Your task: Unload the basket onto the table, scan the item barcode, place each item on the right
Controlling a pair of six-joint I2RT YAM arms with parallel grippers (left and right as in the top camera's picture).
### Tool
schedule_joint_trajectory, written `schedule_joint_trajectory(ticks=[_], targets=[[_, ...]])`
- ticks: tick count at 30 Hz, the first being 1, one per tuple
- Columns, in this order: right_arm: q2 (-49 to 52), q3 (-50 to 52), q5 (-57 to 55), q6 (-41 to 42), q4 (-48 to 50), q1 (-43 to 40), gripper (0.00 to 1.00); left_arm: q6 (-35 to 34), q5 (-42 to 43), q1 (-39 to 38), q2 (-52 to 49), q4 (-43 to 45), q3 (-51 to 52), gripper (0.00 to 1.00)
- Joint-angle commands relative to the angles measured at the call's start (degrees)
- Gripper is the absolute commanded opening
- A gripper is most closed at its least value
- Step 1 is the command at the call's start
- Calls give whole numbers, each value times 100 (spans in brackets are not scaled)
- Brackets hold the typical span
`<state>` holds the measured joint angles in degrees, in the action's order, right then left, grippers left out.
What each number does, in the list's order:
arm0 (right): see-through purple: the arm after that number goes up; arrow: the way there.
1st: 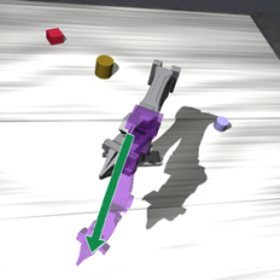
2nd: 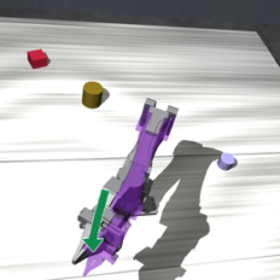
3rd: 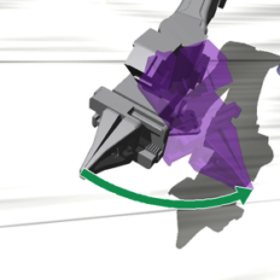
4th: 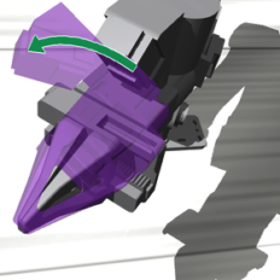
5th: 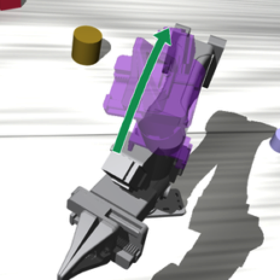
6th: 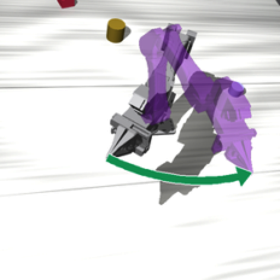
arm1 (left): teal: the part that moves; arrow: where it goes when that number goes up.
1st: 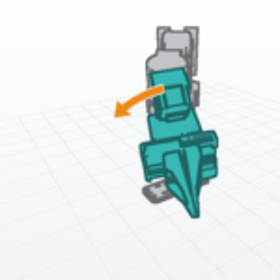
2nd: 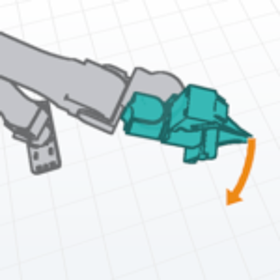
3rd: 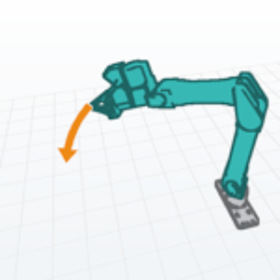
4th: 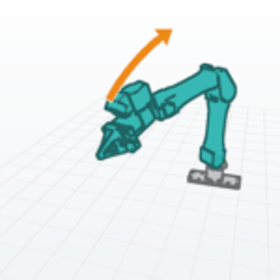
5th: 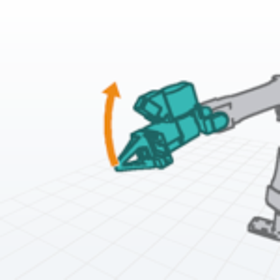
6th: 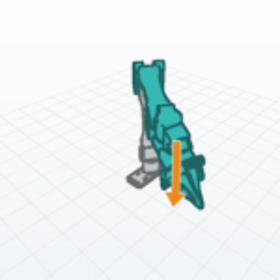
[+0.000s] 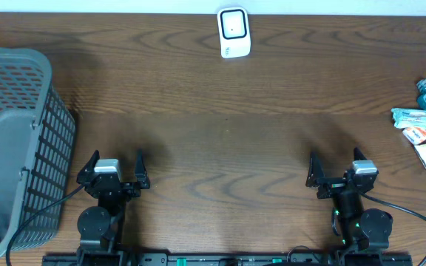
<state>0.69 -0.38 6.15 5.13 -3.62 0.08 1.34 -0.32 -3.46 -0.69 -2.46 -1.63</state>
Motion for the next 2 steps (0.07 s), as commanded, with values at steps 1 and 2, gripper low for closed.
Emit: schedule_joint_trajectory(ticks=[1, 2], targets=[[-37, 7, -68, -94, -28, 17, 99, 37, -31, 28, 46, -175, 140, 98], [-37, 7, -68, -94, -28, 17, 99, 37, -31, 28, 46, -175, 140, 98]])
